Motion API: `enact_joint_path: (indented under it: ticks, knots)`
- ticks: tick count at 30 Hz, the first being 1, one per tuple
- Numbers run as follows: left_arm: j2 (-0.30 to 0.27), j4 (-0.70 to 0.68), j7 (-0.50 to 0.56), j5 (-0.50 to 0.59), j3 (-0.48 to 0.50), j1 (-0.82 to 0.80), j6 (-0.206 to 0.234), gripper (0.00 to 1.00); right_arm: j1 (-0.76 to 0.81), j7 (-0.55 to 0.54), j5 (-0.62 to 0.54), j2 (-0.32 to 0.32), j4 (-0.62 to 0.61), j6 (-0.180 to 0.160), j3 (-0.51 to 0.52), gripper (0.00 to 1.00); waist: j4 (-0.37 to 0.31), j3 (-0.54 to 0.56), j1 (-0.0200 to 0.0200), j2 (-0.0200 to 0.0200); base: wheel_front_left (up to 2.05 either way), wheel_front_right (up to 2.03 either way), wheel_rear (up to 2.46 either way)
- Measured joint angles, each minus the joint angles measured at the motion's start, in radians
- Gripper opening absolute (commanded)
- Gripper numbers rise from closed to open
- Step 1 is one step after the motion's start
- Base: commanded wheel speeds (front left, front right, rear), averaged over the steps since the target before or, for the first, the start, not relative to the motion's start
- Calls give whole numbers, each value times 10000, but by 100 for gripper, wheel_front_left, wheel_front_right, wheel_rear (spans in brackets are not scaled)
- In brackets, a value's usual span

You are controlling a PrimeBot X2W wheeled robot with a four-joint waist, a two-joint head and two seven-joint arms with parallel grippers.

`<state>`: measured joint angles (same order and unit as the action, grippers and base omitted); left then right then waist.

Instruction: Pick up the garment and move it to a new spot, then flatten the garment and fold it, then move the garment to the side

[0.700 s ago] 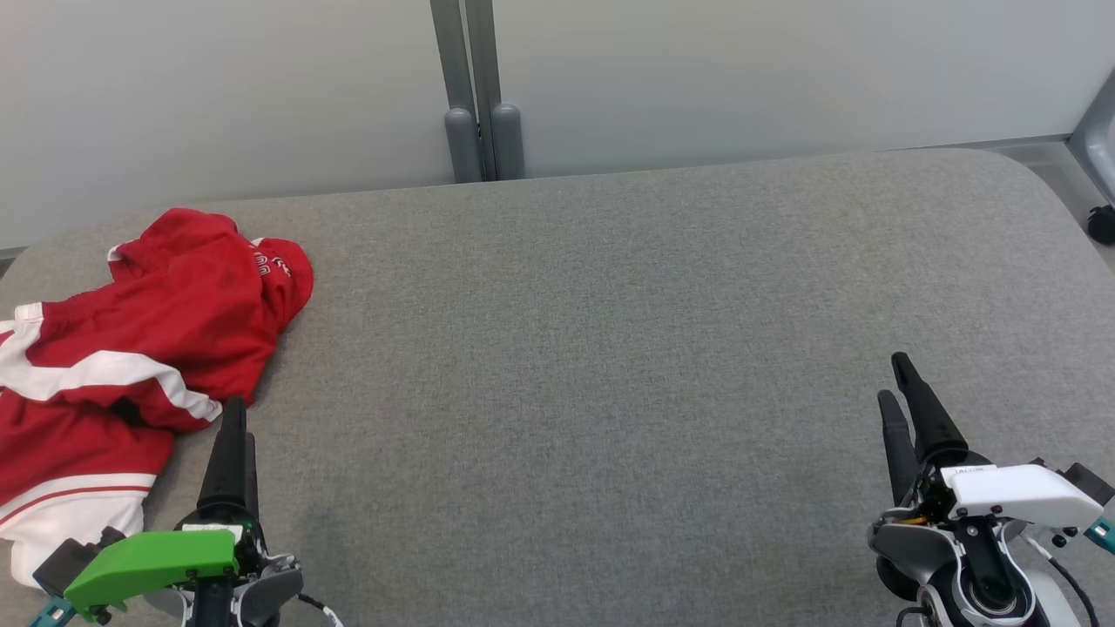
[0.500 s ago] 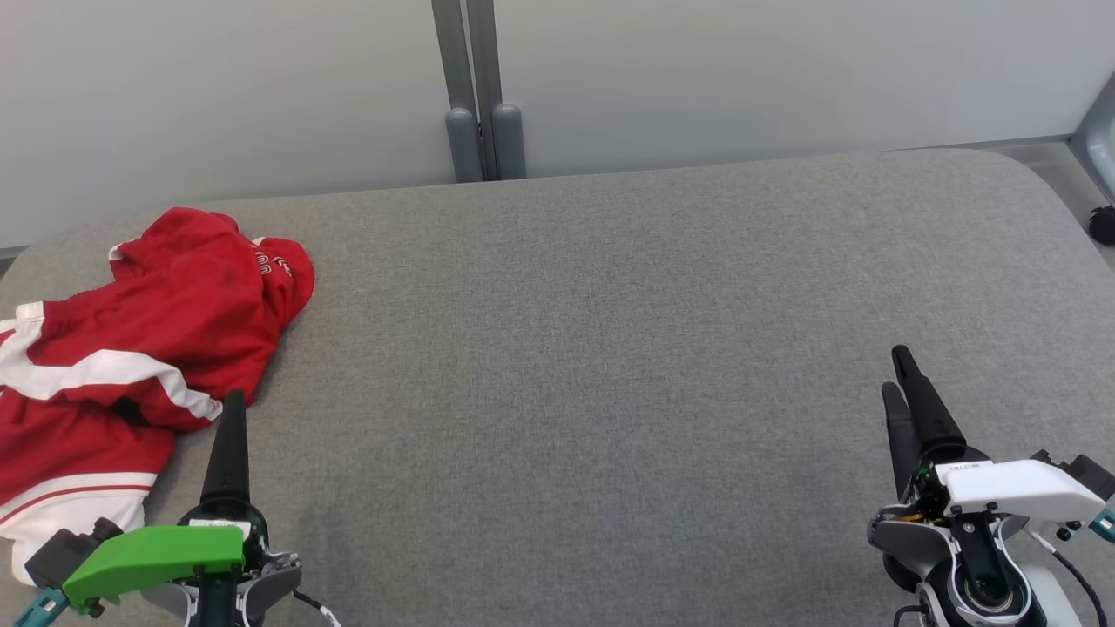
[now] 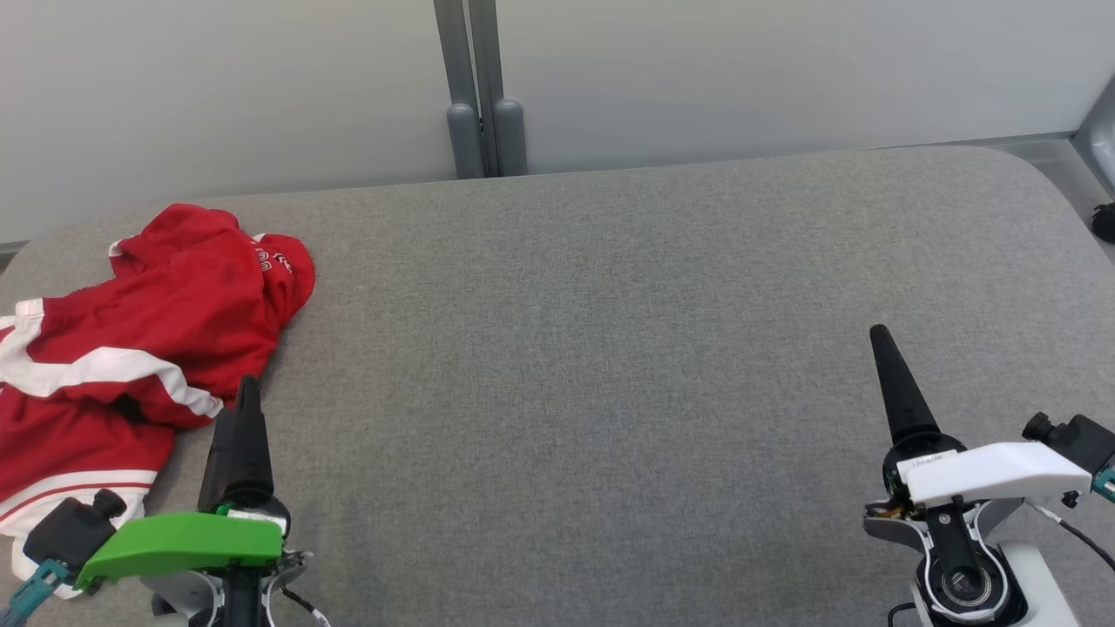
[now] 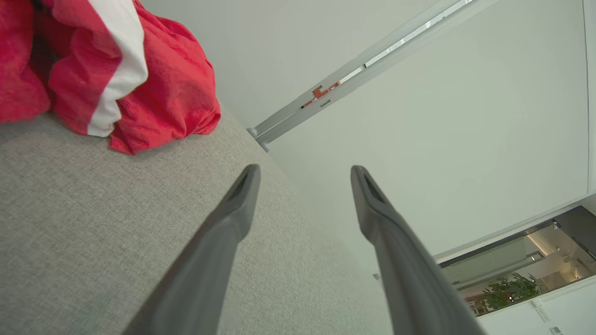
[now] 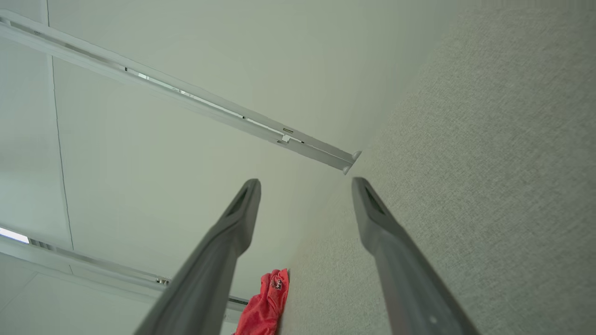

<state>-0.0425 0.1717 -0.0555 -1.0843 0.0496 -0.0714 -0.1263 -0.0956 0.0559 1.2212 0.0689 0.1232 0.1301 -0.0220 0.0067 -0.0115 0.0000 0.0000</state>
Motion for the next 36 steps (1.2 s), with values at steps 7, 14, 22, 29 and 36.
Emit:
enact_joint_path:
  ticks: [7, 14, 22, 29, 36]
  knots:
    - [-19, -242, -253, 2153, -127, 0, 40, 100, -44, 226, -1613, 17, -35, 0, -165, 100, 0, -19, 0, 0, 0, 0, 0]
    - [-19, -332, -445, 3603, -249, 4, 182, 100, -90, 439, -3534, 84, 40, 2, -228, 100, 2, -16, 0, 0, 0, 0, 0]
    - [-19, -336, -690, 4740, -359, 25, 213, 100, -116, 673, -5024, 100, 299, 2, -533, 100, -11, 0, 0, 0, 0, 0, 0]
    - [-21, -130, -874, 5547, -493, 25, 259, 100, -209, 867, -6036, 86, 451, 2, -568, 100, -7, 0, 0, 0, 0, 0, 0]
    - [-23, -140, -1049, 6332, -589, 24, 290, 100, -327, 1032, -6934, 35, 556, 2, -558, 100, 21, -5, 0, 0, 0, 0, 0]
